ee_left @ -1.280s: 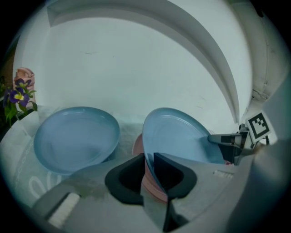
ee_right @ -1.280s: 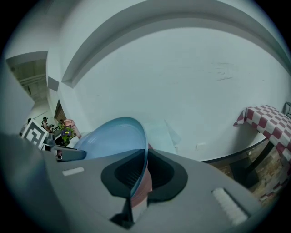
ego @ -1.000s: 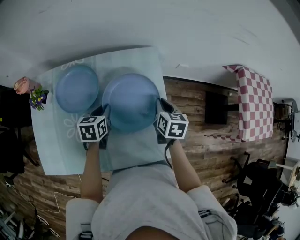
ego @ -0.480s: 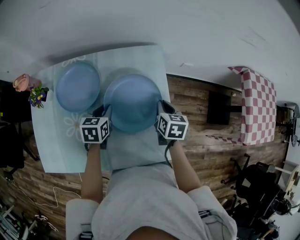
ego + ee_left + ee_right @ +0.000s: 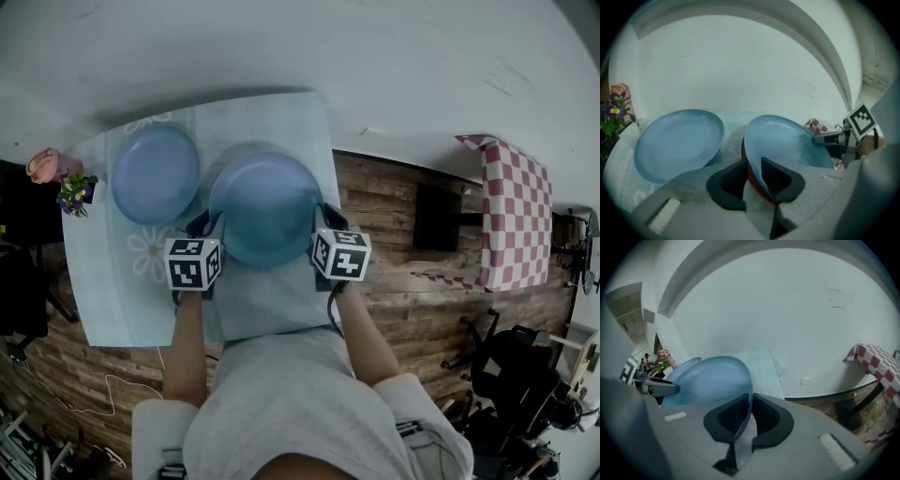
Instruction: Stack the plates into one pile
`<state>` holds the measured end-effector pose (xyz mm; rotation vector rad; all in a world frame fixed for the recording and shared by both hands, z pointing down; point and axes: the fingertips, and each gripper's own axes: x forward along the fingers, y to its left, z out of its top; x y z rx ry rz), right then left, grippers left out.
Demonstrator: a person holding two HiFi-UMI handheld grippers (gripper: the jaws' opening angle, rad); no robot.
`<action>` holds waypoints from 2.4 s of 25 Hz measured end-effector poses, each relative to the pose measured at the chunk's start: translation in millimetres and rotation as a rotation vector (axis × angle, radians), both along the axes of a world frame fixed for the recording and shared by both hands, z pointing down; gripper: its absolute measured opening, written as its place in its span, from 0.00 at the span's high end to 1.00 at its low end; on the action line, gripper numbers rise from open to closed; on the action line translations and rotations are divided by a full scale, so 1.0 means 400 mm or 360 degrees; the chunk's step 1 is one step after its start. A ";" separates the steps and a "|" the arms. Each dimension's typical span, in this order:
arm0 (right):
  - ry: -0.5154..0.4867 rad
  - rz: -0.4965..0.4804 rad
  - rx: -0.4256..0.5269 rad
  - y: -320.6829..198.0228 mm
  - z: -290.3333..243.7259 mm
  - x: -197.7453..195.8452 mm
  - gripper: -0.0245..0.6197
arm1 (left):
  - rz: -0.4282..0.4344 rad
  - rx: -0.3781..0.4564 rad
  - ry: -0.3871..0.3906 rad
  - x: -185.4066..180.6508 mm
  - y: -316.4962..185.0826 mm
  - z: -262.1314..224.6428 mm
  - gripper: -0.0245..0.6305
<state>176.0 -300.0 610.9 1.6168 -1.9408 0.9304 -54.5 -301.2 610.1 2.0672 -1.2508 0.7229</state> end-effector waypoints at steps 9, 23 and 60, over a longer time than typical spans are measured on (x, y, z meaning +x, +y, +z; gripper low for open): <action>0.0081 -0.0043 0.0030 0.001 0.002 -0.003 0.90 | -0.0035 0.0091 -0.0049 -0.025 0.003 -0.016 0.68; 0.0106 -0.0244 0.0541 -0.042 -0.225 -0.090 0.96 | -0.0213 0.0585 0.0006 -0.116 0.009 -0.216 0.95; -0.0357 -0.1226 0.0622 -0.268 -0.541 -0.649 0.96 | -0.0832 0.0769 0.0038 -0.490 0.105 -0.403 0.96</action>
